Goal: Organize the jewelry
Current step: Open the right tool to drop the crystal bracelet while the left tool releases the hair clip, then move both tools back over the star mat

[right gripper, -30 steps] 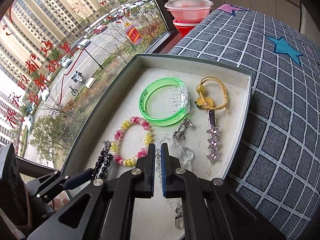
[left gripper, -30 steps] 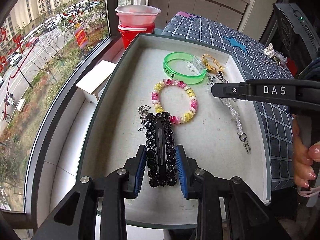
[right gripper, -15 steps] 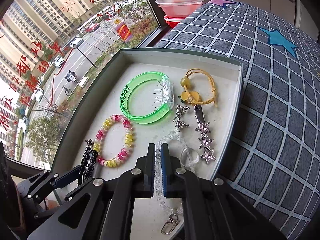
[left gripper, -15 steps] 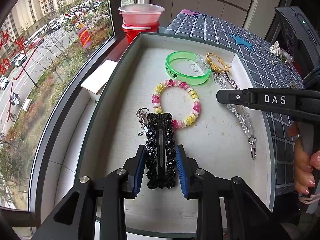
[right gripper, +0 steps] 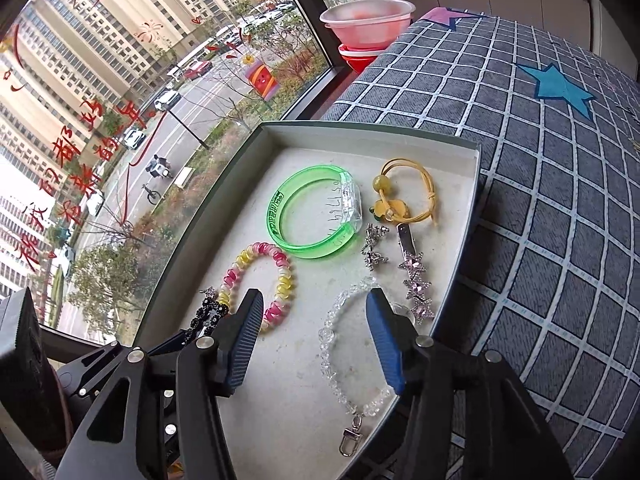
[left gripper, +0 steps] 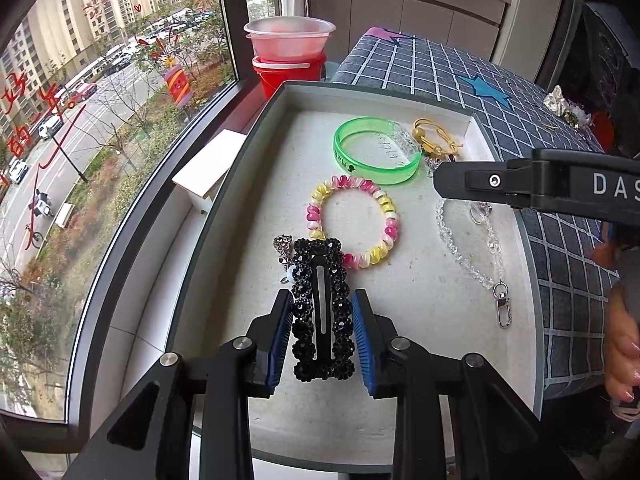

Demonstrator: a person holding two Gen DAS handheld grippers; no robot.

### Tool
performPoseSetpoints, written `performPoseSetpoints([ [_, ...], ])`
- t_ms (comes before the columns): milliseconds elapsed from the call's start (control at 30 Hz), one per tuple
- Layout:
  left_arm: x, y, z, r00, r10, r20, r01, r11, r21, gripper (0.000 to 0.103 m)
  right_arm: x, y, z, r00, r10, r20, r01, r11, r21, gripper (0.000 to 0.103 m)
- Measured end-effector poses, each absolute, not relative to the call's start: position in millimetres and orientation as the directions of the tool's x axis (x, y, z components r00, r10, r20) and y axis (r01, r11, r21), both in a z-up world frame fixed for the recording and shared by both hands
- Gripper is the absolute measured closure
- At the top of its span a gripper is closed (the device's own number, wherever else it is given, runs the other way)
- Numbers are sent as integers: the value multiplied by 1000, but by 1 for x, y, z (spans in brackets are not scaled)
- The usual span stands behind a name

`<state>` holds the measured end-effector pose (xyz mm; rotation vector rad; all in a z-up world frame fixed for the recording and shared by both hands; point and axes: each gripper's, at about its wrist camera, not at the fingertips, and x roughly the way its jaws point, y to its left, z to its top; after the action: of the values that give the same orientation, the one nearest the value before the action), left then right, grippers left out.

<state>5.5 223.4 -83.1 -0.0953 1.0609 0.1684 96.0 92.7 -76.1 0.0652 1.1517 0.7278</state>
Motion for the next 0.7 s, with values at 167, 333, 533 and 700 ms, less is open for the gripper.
performPoseSetpoints([
  [167, 6, 223, -79, 485, 102, -869, -193, 981, 8, 65, 91, 82, -65, 236, 565, -791, -486, 773, 407, 37],
  [333, 0, 222, -67, 538, 135, -832, -211, 977, 22, 9, 87, 66, -57, 259, 569, -780, -472, 780, 411, 33],
  [533, 0, 220, -58, 556, 133, -820, -208, 978, 17, 9, 87, 48, -52, 281, 573, -770, -448, 788, 422, 25],
  [700, -2, 212, -50, 594, 122, -795, -187, 982, 11, 0, 81, 27, -47, 309, 571, -761, -425, 798, 427, 22],
])
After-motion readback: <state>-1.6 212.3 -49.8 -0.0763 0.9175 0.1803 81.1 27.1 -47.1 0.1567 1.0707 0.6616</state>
